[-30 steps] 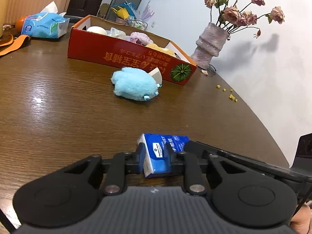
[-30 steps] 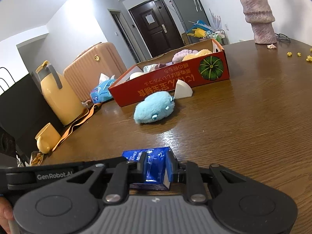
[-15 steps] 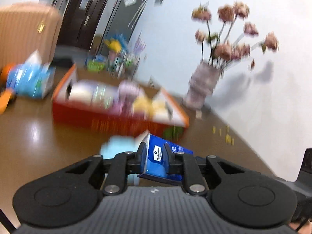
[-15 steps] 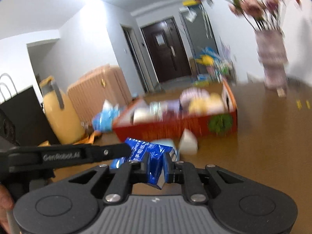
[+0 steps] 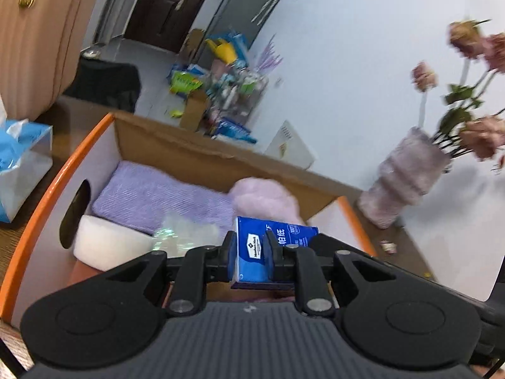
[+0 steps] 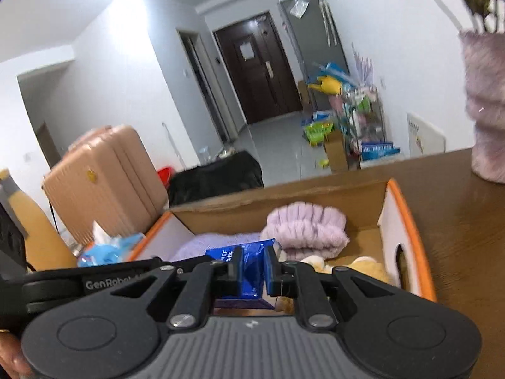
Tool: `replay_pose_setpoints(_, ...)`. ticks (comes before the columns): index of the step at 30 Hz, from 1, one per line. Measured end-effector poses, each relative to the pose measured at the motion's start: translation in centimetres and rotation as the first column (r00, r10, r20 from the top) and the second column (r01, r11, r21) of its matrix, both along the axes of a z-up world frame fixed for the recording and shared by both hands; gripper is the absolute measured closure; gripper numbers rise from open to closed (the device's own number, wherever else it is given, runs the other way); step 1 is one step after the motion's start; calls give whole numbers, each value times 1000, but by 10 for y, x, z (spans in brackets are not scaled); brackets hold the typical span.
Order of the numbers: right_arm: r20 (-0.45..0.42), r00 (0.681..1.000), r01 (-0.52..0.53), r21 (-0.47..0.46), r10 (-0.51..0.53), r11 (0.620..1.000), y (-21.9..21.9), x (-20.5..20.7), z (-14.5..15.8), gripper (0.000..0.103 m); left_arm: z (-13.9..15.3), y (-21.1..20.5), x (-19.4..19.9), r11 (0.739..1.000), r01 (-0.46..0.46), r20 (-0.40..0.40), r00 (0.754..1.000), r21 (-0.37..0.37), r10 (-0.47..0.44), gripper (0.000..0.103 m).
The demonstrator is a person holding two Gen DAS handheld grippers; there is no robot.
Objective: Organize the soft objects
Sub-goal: 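Carry the blue carton into the box with both tools and open them, then withdraw both tools from the box and reach toward the light-blue plush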
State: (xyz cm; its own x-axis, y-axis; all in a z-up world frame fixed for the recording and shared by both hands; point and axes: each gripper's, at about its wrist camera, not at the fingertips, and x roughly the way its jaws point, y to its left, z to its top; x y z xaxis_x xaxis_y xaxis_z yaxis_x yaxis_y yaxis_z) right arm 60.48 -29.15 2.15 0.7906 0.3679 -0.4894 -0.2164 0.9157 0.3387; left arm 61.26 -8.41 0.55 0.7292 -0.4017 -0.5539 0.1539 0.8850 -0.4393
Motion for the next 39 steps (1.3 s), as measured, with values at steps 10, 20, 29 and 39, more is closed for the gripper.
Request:
replay_pose_setpoints(10,-67,997,37,-111,-44,993,19,17,-37,90,-19,-14,9,988,57,-65,997,143,-48,85)
replay_pose_setpoints(20,63,997,53,-99,-47,994,-11,-47,53,89,78,22,-73,964,-28,188,982,264,-23,61)
replay_pose_setpoints(29,202,976,106,-124,-79,987,-31,-152,132,79,142,51,-174,931,-163,383,924,326,28,26)
replay_pose_setpoints(39,350,935,109,-159,-47,981,-20,-263,125,42,122,61,-282,919,-186,492,871,347,-9,5)
